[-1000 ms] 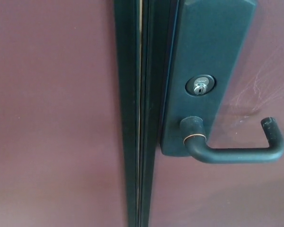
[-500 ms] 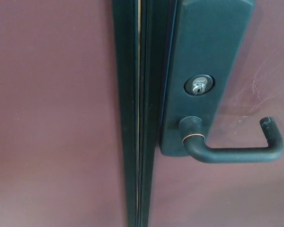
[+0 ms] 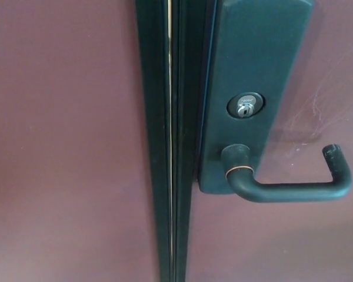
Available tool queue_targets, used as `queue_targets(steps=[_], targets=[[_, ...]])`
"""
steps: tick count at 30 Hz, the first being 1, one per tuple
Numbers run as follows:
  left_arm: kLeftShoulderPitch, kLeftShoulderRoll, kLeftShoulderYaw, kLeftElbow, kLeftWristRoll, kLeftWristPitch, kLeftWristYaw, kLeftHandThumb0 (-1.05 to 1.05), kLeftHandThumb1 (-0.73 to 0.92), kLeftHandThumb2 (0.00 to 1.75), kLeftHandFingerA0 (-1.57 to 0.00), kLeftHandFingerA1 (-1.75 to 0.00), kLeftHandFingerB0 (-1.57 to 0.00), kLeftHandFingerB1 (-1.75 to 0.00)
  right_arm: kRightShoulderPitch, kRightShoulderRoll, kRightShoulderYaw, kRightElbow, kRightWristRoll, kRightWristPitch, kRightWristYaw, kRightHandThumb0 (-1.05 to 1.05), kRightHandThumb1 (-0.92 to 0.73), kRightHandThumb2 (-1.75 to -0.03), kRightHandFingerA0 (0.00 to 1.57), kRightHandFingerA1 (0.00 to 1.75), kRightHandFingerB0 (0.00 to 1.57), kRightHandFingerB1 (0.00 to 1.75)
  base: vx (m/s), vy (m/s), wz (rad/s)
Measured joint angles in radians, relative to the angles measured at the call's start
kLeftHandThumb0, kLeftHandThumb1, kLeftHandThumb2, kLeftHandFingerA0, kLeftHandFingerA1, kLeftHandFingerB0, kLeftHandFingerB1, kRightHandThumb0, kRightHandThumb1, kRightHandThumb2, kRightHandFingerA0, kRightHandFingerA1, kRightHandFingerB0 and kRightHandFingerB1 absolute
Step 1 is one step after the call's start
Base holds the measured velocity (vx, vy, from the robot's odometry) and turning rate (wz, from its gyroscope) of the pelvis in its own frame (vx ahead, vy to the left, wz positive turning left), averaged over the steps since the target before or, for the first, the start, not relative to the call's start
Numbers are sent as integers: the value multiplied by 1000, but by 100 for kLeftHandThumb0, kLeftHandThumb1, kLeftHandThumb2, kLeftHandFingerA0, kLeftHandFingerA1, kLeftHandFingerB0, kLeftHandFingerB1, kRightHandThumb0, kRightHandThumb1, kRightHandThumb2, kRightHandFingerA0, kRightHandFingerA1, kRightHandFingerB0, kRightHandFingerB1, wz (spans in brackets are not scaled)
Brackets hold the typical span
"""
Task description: The robot walks towards the door handle and put its right hand on it and twist the handle
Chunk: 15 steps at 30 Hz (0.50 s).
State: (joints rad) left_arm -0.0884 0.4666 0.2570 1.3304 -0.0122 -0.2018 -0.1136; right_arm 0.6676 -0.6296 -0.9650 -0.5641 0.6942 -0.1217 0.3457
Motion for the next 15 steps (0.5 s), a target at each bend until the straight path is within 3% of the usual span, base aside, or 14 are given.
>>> queue_targets(steps=[7,9,10,11,15], targets=[[-3,3,1,-2,0,0,-2,-22,54,56,-71,-55,-58,-42,-54,-127,-38,-35,109,43,55,-38,-28,-64,76,73,65,62,0,0,0],[-4,7,1,-2,0,0,-5,-22,54,56,-71,-55,-58,-42,-78,-182,-38,-39,138,64,75,-29,-33,-50,76,63,68,52,0,0,0],[-4,10,1,-2,0,0,-7,-22,54,56,-71,-55,-58,-42,-92,-217,-37,-40,154,79,87,-28,-33,-50,75,62,68,52,0,0,0],[-4,13,1,-3,0,-1,-9,-22,54,56,-71,-55,-58,-42,-105,-248,-36,-41,169,93,101,-35,-28,-62,74,67,62,57,0,0,0],[-4,25,1,-5,0,-3,-14,-22,54,56,-71,-54,-58,-42,-156,-371,-26,-45,221,158,154,-38,-29,-61,71,64,63,55,0,0,0]])
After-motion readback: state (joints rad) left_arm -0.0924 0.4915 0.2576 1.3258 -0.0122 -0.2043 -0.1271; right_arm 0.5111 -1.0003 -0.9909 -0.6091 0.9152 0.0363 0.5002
